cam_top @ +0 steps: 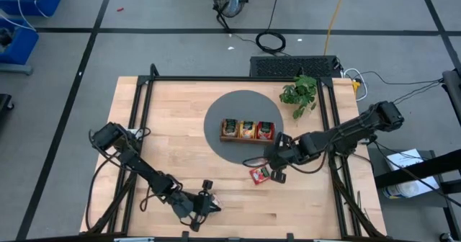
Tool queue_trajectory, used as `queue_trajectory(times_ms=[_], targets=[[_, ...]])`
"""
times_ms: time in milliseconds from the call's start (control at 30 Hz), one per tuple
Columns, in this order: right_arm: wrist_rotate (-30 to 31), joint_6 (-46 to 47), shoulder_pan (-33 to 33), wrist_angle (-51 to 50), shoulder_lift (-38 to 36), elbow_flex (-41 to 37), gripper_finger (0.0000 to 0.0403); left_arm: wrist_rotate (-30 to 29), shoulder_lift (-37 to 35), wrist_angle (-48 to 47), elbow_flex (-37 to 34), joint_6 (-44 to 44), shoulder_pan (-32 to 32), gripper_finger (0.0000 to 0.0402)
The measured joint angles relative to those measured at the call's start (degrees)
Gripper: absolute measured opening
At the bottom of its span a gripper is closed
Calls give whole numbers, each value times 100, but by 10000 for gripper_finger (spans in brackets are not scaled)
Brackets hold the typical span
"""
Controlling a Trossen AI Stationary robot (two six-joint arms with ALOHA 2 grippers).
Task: Pick & Place Tea
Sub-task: Put the top red tea bag into the right slot of the wooden organizer
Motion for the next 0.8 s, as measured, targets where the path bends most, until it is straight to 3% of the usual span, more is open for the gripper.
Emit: queue_trajectory(times_ms=[133, 367, 633, 800], targets=[[-44, 172, 118, -359, 9, 0, 0, -35, -19, 76, 2, 399, 30, 22], [-199, 466, 155, -494, 9, 0, 0, -870, -140, 780, 9, 1344, 373, 29], [-500, 559, 143, -452, 9, 0, 0, -860, -131, 813, 9, 701, 713, 4], [-479, 574, 234, -454, 9, 0, 0, -855, -131, 788, 9, 512, 720, 20]])
